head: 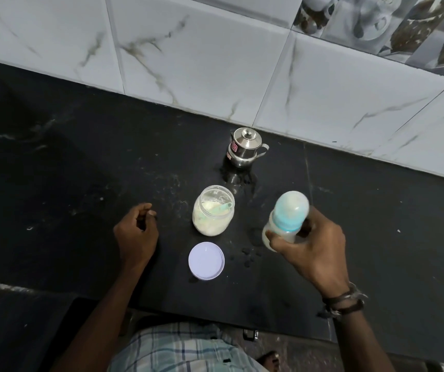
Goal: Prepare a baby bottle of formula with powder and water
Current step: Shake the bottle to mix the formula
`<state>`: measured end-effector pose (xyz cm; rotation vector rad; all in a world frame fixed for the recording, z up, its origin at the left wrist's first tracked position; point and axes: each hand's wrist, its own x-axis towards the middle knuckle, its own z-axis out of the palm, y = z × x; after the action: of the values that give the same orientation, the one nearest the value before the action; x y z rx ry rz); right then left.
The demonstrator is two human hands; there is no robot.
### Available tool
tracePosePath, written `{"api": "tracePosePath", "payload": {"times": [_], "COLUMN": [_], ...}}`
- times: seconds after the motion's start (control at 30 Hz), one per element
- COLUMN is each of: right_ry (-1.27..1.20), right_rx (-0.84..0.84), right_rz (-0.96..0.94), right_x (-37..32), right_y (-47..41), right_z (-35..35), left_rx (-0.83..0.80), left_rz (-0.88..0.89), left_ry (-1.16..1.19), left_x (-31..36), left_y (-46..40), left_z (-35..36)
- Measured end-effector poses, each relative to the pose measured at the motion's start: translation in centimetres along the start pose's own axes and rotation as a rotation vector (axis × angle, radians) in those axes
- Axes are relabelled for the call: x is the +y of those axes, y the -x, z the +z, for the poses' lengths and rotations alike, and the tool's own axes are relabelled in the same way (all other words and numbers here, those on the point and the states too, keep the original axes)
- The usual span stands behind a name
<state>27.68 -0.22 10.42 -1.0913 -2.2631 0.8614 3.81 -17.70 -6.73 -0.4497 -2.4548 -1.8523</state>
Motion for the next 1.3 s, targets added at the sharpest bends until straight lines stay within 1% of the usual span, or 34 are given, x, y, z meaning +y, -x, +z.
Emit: {"api": "tracePosePath", "payload": {"times": [0.03, 0.07, 0.1, 0.17, 0.2, 0.27, 0.33, 0.43, 0.5, 0.57, 0.67, 0.73, 0.8, 0.87, 0.97, 1.03, 1.1, 1.2, 1.23, 1.3], "right_ry": [0.040, -0.012, -0.038, -0.075, -0.087, -0.027, -0.066, -0.077, -0.040, -0.090, -0.097, -0.040, -0.114, -0.157, -0.094, -0.137, -0.166, -0.070, -0.073, -0.154], "right_rx": [0.011, -0.020, -0.046, -0.019, 0.002, 0.002, -0.037, -0.010, -0.027, -0.057, -0.029, -0.038, -0.055, -0.010, -0.001, -0.024, 0.011, 0.025, 0.013, 0.000], "right_rz": [0.006, 0.021, -0.007, -0.040, -0.021, 0.015, 0.021, -0.018, -0.007, -0.012, -0.021, -0.023, -0.020, -0.015, -0.003, -0.006, -0.020, -0.021, -0.020, -0.012], "right_x": [0.1, 0.3, 0.6, 0.5, 0.5, 0.3, 0.7, 0.6, 0.3, 0.5, 0.7, 0.6, 1.0, 1.1, 1.2, 1.5, 1.3, 0.9, 1.1, 1.1], "right_y": [0.1, 0.1, 0.1, 0.1, 0.1, 0.1, 0.2, 0.3, 0.2, 0.1, 0.0, -0.1, -0.1, -0.1, -0.1, 0.0, 0.2, 0.4, 0.4, 0.3], "right_z": [-0.1, -0.1, 0.0, 0.0, 0.0, -0.3, -0.2, -0.1, -0.2, -0.1, -0.2, -0.6, -0.7, -0.8, -1.0, -1.1, -1.1, -1.2, -1.3, -1.2], "left_rx": [0.001, 0.004, 0.008, 0.006, 0.002, -0.002, 0.008, 0.001, 0.003, 0.013, 0.009, 0.008, 0.014, 0.009, 0.005, 0.010, 0.007, 0.008, 0.011, 0.013], "left_rz": [0.000, 0.002, 0.002, 0.001, 0.001, 0.005, 0.012, 0.015, 0.019, 0.022, 0.015, 0.011, 0.013, 0.017, 0.016, 0.007, 0.008, 0.018, 0.019, 0.025], "left_ry": [0.003, 0.005, 0.005, 0.006, 0.007, 0.011, 0.012, 0.006, 0.006, 0.007, 0.003, 0.002, 0.002, -0.005, -0.007, 0.003, -0.004, -0.012, -0.007, -0.005], "left_x": [0.0, 0.0, 0.0, -0.1, -0.1, -0.2, -0.3, -0.3, -0.3, -0.3, -0.2, -0.2, -0.1, -0.1, -0.1, 0.0, 0.1, 0.1, 0.1, 0.1], "left_y": [0.0, 0.0, 0.0, 0.0, 0.0, 0.0, 0.1, 0.0, 0.0, 0.0, 0.0, 0.1, 0.1, 0.1, 0.1, 0.1, 0.1, 0.2, 0.2, 0.2], "left_z": [0.0, 0.0, 0.0, -0.1, 0.0, 0.0, 0.0, 0.1, 0.1, 0.0, 0.0, -0.1, -0.1, -0.1, 0.0, -0.1, -0.1, -0.1, -0.1, -0.2]}}
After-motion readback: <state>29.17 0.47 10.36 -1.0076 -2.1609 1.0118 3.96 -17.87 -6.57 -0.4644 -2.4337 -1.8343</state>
